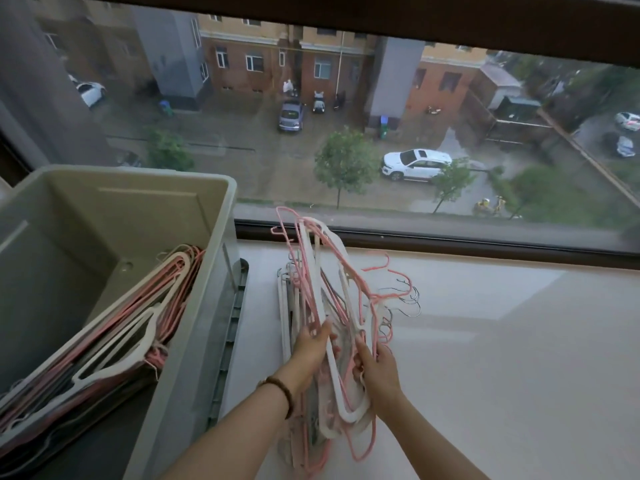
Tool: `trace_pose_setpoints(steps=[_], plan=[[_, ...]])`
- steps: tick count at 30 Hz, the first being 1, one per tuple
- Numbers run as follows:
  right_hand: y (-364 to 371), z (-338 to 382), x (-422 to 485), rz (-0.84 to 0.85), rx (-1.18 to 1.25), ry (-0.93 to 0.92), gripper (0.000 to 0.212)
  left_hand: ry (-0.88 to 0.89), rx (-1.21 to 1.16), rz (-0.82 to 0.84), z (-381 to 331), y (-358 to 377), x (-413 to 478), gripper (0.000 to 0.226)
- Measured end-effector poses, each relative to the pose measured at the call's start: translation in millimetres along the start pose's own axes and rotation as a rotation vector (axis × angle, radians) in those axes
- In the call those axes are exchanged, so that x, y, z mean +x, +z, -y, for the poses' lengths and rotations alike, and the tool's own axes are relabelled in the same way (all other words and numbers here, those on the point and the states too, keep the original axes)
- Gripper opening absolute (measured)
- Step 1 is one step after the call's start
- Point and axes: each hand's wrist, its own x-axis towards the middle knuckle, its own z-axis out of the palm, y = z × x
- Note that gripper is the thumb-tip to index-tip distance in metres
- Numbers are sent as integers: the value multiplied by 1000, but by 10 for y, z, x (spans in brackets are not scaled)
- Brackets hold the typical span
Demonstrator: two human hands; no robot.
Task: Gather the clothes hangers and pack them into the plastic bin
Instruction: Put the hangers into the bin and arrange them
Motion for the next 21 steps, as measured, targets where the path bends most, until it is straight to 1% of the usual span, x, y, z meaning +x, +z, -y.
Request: trace_pose_setpoints(steps=[2,4,6,7,10,11,14,16,19,21], plan=[[3,117,-62,-11,61,-14,16,109,81,24,-183,53,-118,40],[37,262,-142,-22,120,-44,13,218,119,29,-355,93,-246,43],[95,437,-234,-33,142,-93,18,326,126,53,-552,69,-413,48],[131,563,-301,-40,159,-115,21,372,114,75,-649,43,-489,47],[285,951,-459,-58,212,-167,28,502,52,112,-986,-95,-726,28],[358,1099,-527,-55,215,-195,29,545,33,116,-1097,-163,-809,25],[628,1479,-673,-20,235,-302,27,655,-4,119,-1398,-449,-1032,23],[845,1711,-770,13,239,-349,26,725,-24,116,-1587,-705,-1198,14],[1232,1958,-938,63,241,-428,34,817,-39,101,-1792,-1168,-1435,12],[1540,2054,-1074,106,218,-479,39,866,-5,60,-1880,-1520,-1579,14]])
